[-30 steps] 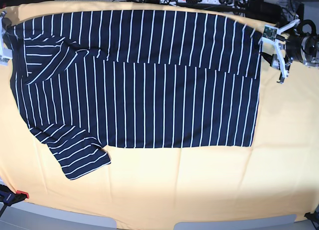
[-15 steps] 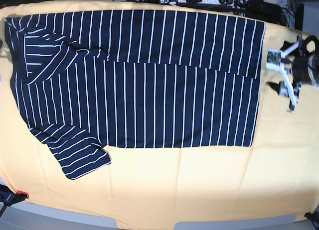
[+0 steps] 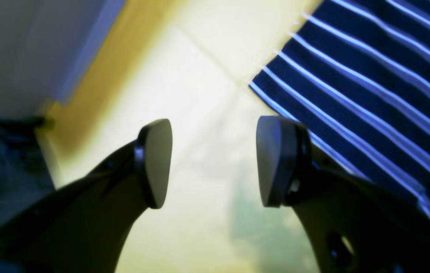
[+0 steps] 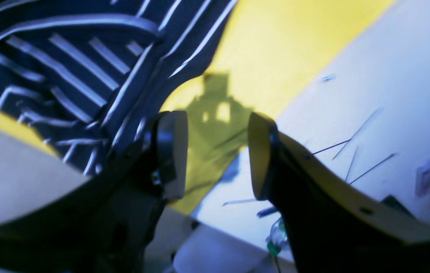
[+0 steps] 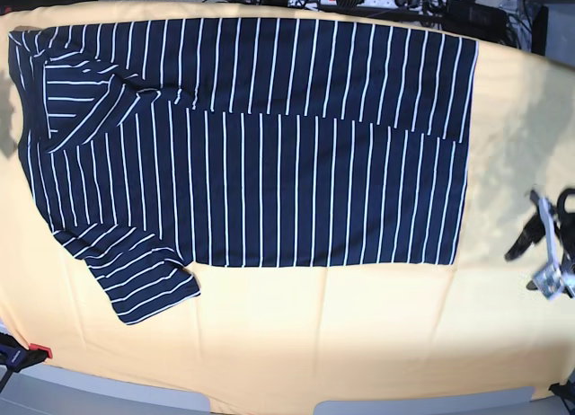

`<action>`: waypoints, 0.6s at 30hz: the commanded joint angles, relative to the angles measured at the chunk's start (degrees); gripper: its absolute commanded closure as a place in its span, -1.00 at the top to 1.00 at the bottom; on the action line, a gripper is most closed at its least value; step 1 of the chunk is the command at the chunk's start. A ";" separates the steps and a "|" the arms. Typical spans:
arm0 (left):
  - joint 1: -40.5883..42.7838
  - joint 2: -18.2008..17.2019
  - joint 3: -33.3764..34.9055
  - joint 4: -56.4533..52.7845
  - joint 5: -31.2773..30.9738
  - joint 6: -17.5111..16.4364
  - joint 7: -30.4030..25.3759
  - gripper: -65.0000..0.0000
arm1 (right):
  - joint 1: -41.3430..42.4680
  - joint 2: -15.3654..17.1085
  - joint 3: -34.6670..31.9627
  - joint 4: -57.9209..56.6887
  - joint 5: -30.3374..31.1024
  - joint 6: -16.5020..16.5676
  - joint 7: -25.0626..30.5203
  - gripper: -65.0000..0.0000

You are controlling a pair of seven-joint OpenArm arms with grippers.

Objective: Fold the T-shirt properly
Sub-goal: 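Release the left gripper and move it to the opposite shirt edge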

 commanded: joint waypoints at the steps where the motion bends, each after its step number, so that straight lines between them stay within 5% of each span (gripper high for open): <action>1: -1.79 0.79 -0.94 -4.22 -2.51 -0.52 -0.85 0.09 | 1.55 1.79 0.81 0.22 -0.24 -0.37 0.46 -0.12; 6: -3.78 12.41 -4.48 -27.41 -13.49 -5.38 0.24 0.09 | 2.43 1.70 0.79 0.22 -0.22 -0.44 1.29 -0.12; 12: -3.69 24.06 -12.90 -51.95 -30.42 -20.16 8.11 0.09 | 2.43 1.49 0.81 0.15 -0.42 -0.46 1.40 -0.12; 18: -2.97 31.63 -14.91 -61.57 -34.14 -20.16 9.73 0.09 | 2.40 1.46 0.79 0.15 -0.42 -0.46 1.42 -0.12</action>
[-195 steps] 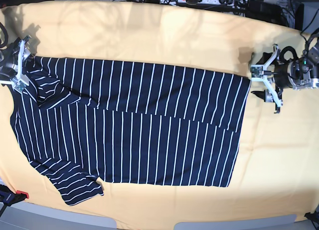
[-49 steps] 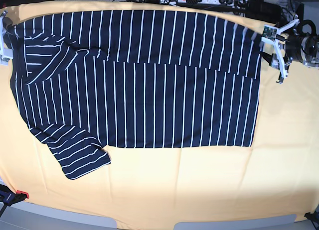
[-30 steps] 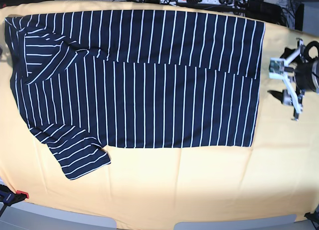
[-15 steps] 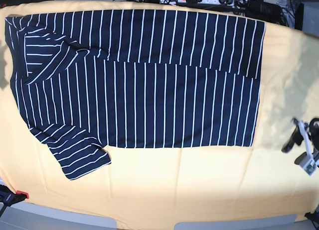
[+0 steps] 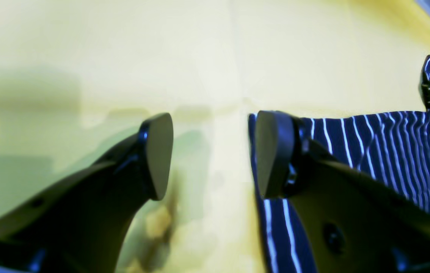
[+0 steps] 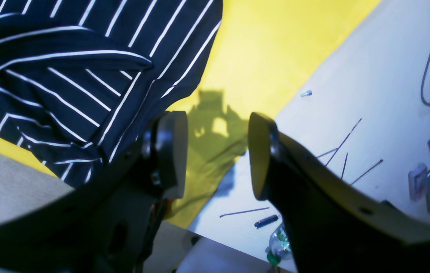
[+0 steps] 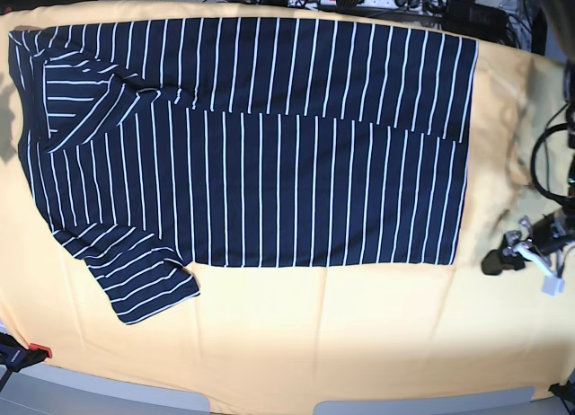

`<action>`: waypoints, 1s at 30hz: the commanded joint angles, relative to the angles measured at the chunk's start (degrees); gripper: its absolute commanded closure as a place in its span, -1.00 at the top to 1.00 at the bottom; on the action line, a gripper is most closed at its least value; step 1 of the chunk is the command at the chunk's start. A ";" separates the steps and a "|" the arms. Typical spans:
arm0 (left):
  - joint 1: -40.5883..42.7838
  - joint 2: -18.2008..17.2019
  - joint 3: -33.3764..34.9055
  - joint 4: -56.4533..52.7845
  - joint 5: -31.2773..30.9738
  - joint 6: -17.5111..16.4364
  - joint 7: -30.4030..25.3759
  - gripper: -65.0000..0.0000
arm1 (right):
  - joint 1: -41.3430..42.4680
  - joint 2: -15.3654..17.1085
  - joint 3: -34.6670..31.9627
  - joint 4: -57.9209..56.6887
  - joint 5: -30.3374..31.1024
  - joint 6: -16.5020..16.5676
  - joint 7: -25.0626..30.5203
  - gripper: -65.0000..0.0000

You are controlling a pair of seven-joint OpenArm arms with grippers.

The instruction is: Fold the T-shirt properly

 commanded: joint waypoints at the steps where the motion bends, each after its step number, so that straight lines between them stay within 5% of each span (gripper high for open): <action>1: -1.31 0.15 -0.52 0.52 -0.83 -0.80 -0.98 0.09 | 0.96 2.03 0.81 0.17 0.00 -0.26 0.48 -0.12; 15: 3.21 7.96 -0.52 0.55 3.63 -0.80 0.87 0.09 | 0.96 1.86 0.81 0.17 -0.02 -0.79 0.98 -0.12; 19: 2.82 9.01 -0.52 0.59 2.97 -0.80 1.86 0.06 | 1.29 -1.03 0.81 0.20 0.04 -0.74 1.36 -0.12; 25: 2.03 8.83 -0.52 0.59 3.04 -0.80 -0.33 -0.95 | 1.29 -9.33 0.83 0.20 -1.38 -0.68 3.23 -0.12; 30: 0.96 8.85 -0.52 0.59 6.54 -0.80 -5.16 -1.00 | 1.31 -17.33 0.81 0.17 -13.14 -0.68 15.52 -0.11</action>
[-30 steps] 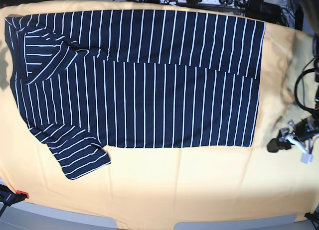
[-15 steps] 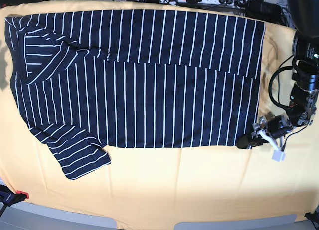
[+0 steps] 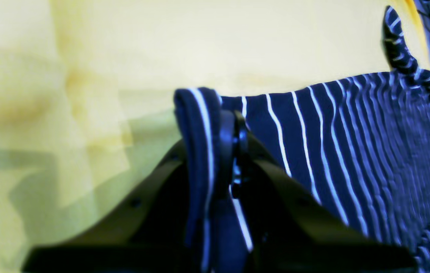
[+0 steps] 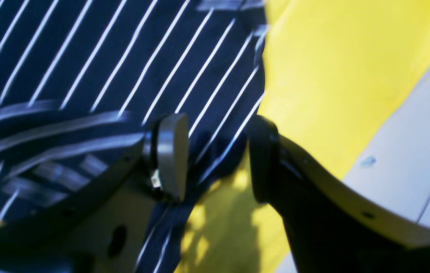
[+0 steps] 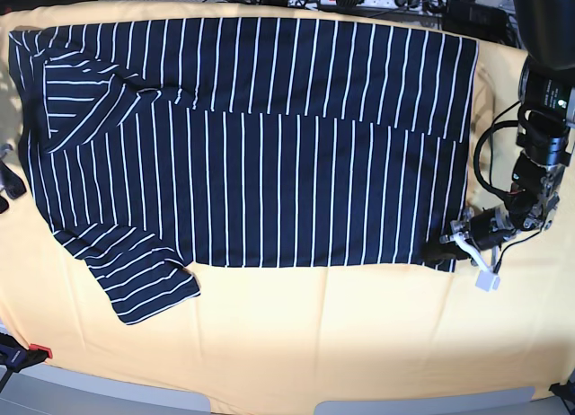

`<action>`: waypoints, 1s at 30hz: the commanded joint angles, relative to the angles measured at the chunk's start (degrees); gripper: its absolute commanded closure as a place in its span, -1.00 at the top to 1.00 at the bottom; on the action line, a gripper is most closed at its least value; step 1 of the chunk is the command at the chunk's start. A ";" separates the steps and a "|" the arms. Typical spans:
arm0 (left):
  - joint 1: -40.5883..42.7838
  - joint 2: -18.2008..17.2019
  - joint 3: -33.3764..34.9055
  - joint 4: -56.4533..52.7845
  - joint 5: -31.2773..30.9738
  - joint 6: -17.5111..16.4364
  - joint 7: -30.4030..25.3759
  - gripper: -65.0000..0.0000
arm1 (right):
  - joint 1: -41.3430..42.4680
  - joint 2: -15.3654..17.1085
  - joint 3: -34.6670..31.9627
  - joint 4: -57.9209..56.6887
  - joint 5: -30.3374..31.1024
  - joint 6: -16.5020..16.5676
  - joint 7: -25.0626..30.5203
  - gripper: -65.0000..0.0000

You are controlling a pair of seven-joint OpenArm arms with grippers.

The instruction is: Fold the T-shirt properly

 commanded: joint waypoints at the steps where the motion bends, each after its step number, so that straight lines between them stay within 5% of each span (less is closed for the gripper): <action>1: -2.29 -0.83 -0.22 0.37 0.90 0.39 -2.23 -1.00 | 0.94 0.17 0.81 0.33 -2.03 -0.50 4.07 -0.11; 4: -3.30 -0.81 -0.22 0.37 4.42 2.45 -5.31 -1.00 | 1.25 -5.29 0.81 0.33 -11.37 -3.54 12.17 0.04; 12: -5.33 -0.35 -0.22 0.37 8.13 2.49 -7.06 -1.00 | 10.25 -17.25 0.74 -6.51 -23.17 -8.04 18.01 0.17; 19: -5.35 -0.35 -0.22 0.37 11.17 2.51 -9.29 -1.00 | 22.23 -24.11 0.76 -26.51 -22.73 -3.67 18.88 0.17; 30: -4.94 -0.35 -0.22 0.37 10.95 2.47 -9.27 -1.00 | 33.18 -28.30 0.72 -48.92 -26.95 0.13 25.77 0.17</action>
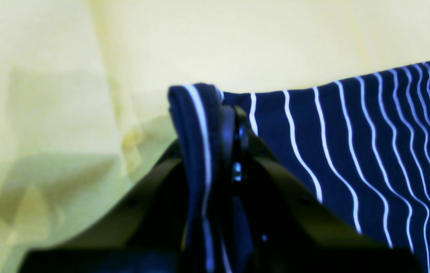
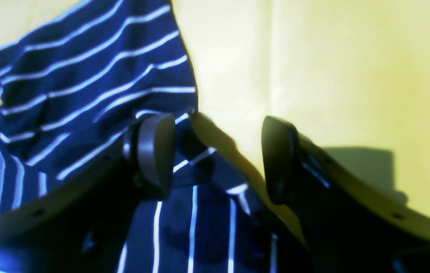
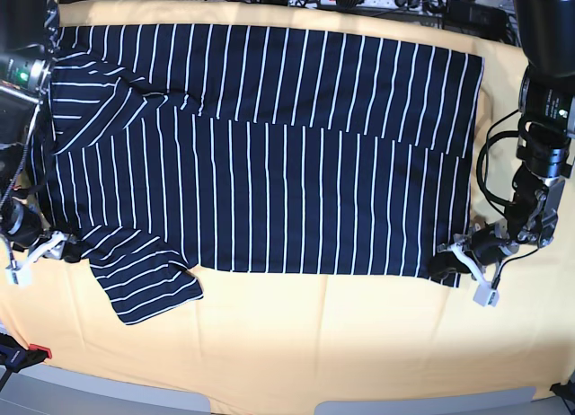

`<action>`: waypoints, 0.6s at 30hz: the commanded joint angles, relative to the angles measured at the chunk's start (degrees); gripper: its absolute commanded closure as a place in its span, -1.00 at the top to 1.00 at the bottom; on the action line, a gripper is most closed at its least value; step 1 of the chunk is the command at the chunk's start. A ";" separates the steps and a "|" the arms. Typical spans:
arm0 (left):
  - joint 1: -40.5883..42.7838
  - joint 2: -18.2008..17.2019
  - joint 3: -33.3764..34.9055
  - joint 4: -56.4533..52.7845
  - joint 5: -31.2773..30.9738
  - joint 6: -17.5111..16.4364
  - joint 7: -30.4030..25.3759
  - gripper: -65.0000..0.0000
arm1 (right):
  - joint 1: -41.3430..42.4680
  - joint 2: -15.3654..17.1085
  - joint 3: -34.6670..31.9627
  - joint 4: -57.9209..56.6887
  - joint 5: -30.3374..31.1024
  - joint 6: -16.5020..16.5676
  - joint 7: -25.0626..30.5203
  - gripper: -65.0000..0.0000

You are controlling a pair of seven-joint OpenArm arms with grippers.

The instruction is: Fold the T-shirt properly

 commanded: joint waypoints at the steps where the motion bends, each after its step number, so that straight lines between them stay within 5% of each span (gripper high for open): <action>1: -1.95 -0.96 -0.28 0.57 -1.29 0.26 -1.70 -1.00 | 1.62 0.98 0.33 0.63 -0.22 0.24 1.99 0.17; 7: -1.92 -0.98 -0.28 0.57 -1.29 0.26 -1.70 -1.00 | 1.66 0.28 0.31 0.37 -0.61 0.37 2.45 0.12; 9: -1.92 -1.01 -0.28 0.57 -1.29 0.26 -1.70 -1.00 | 1.75 0.31 0.33 0.37 -0.63 0.35 3.67 -0.09; 13: -2.10 -0.96 -0.28 0.57 -1.31 0.24 -1.90 -1.00 | 2.78 0.35 0.33 0.37 -0.63 1.88 4.13 -1.00; 18: -2.10 -0.98 -0.28 0.57 -1.25 0.26 -3.50 -1.00 | 4.66 0.44 0.33 0.37 -0.66 2.42 4.20 -1.00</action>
